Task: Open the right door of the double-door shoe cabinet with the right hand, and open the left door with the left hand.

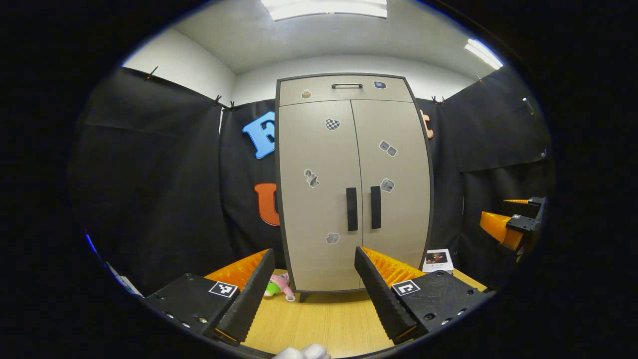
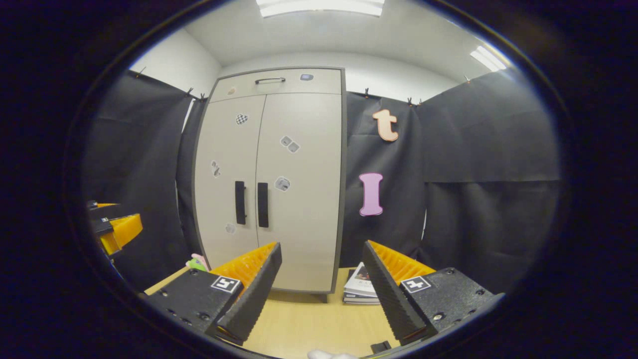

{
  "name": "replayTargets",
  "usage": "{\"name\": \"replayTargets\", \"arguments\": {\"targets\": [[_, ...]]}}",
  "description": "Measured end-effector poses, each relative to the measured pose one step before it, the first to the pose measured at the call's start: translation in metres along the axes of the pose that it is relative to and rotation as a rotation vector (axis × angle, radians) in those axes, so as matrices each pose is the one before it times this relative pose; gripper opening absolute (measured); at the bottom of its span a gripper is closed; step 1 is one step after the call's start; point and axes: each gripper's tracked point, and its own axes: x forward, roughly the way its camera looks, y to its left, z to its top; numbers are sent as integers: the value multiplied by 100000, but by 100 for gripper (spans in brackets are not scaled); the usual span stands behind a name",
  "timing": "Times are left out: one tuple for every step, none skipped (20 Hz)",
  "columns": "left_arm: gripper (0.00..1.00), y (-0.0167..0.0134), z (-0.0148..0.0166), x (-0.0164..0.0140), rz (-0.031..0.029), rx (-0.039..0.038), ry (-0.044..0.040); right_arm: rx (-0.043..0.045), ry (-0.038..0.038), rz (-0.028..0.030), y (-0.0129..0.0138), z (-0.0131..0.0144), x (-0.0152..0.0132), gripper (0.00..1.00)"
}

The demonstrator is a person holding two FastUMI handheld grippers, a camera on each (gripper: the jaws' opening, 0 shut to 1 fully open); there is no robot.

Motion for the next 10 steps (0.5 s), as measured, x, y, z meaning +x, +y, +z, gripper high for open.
{"name": "replayTargets", "arguments": {"targets": [[96,181,-259,-229,450,-11,596,-155,-85,49,603,-29,1018,100],[96,428,-259,-255,910,540,885,-247,40,555,464,2,882,100],[96,377,-219,-172,905,526,502,-14,-89,829,666,-132,1057,100],[96,361,-195,-198,733,156,266,105,220,1400,842,-97,1123,100],[96,153,-167,-350,431,54,264,-128,329,1475,961,-91,1236,100],[96,221,7,-242,886,245,121,-100,-101,859,774,-39,1356,100],[96,181,-22,-275,700,314,242,-255,338,859,816,-11,1561,100],[96,115,-26,-170,834,465,297,167,-223,1204,953,100,1576,100],[96,281,-6,-289,1382,479,207,594,793,1682,1049,-105,1856,100],[96,127,22,-246,934,48,203,927,788,1443,952,66,1521,100]]}}
